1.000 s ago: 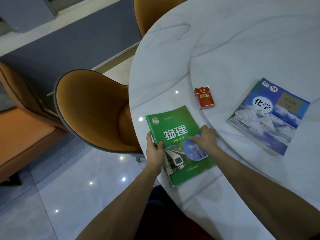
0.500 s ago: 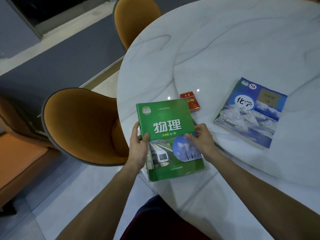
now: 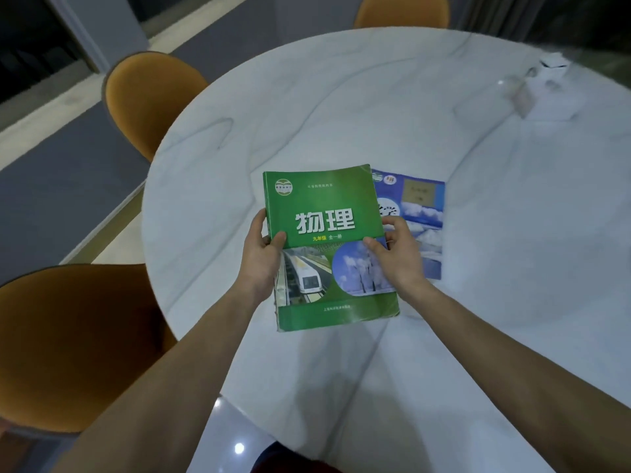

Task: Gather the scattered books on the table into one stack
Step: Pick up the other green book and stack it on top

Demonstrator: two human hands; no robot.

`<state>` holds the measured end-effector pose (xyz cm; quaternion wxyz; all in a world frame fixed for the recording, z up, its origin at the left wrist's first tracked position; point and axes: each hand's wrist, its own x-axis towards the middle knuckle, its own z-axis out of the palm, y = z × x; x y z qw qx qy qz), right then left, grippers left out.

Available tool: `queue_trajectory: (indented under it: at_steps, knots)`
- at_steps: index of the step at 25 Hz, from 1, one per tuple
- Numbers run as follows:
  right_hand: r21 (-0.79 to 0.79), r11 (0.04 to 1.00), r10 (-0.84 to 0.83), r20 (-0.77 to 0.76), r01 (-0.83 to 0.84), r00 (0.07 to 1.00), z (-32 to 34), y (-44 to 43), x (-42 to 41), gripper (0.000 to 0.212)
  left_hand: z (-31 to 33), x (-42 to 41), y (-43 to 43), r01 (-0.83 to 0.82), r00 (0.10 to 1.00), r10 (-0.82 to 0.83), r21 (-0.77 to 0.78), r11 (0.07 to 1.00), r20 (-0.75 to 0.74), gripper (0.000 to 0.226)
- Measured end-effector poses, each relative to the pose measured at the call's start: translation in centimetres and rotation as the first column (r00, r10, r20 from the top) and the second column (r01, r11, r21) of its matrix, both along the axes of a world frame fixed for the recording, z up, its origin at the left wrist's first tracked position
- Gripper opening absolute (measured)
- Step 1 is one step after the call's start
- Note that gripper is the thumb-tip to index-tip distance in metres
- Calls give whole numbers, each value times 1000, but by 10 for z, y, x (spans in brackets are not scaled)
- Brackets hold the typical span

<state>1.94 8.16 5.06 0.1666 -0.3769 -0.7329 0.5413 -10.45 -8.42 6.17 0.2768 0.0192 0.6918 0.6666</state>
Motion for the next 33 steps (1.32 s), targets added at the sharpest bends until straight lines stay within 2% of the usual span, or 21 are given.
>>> queue_trajectory:
  at_steps: [8, 12, 20, 25, 31, 33]
  knots:
    - [85, 983, -172, 112, 163, 979, 8, 81, 15, 32, 5, -24, 106, 252, 966, -257, -124, 960, -23, 51]
    - [56, 971, -238, 128, 233, 963, -1, 110, 17, 34, 0, -31, 150, 337, 931, -356, -183, 924, -83, 50]
    - [28, 931, -361, 196, 363, 912, -27, 152, 17, 34, -30, -43, 216, 470, 860, -506, -278, 838, -71, 49]
    - [14, 925, -372, 251, 380, 894, -51, 161, 17, 35, -52, -46, 234, 507, 836, -547, -307, 805, -52, 51]
    - [70, 938, -345, 312, 341, 885, -64, 164, 13, 30, -65, -44, 236, 457, 831, -541, -398, 796, -128, 47]
    - [91, 942, -334, 322, 322, 886, -64, 164, 10, 28, -65, -45, 234, 420, 817, -550, -474, 774, -175, 42]
